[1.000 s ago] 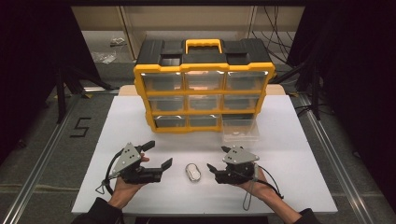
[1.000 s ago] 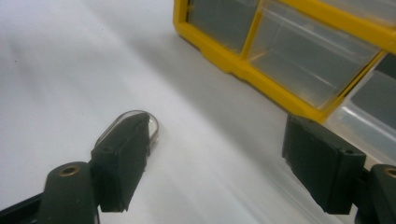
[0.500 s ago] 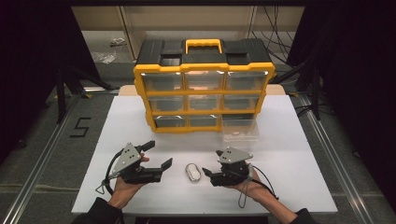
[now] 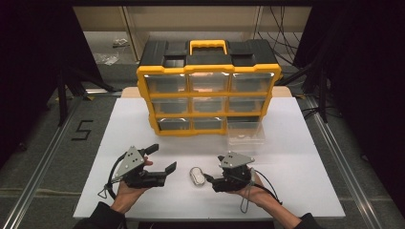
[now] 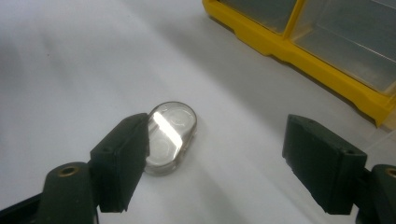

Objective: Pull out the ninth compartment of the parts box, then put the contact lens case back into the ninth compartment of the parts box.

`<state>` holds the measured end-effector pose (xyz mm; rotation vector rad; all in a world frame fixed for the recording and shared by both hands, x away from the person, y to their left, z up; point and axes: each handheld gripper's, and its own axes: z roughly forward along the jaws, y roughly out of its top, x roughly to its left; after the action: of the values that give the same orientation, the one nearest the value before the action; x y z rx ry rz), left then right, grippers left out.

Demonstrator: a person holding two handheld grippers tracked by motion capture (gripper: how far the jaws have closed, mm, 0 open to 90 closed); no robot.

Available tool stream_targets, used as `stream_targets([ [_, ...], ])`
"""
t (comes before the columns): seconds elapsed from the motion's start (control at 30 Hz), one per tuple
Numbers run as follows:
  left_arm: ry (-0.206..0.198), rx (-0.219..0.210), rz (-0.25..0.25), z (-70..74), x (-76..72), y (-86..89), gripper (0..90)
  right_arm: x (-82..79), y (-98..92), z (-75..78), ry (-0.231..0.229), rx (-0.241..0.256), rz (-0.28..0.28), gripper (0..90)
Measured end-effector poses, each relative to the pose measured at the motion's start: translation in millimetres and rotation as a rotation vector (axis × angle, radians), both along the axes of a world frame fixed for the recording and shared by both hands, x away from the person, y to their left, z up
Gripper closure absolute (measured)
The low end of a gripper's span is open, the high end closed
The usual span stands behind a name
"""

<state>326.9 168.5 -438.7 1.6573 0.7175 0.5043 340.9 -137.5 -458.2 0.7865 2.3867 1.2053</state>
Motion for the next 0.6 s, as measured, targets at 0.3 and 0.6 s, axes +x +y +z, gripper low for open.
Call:
stream_targets([
  [0.3,0.001,0.0,-0.001,-0.1,0.2,-0.3,11.7,0.0,3.9,-2.4,0.017,-0.002,0.006,24.0],
  [0.6,0.002,0.0,0.0,-0.2,0.2,0.1,11.7,0.9,8.5,-4.4,0.028,-0.006,0.015,24.0],
])
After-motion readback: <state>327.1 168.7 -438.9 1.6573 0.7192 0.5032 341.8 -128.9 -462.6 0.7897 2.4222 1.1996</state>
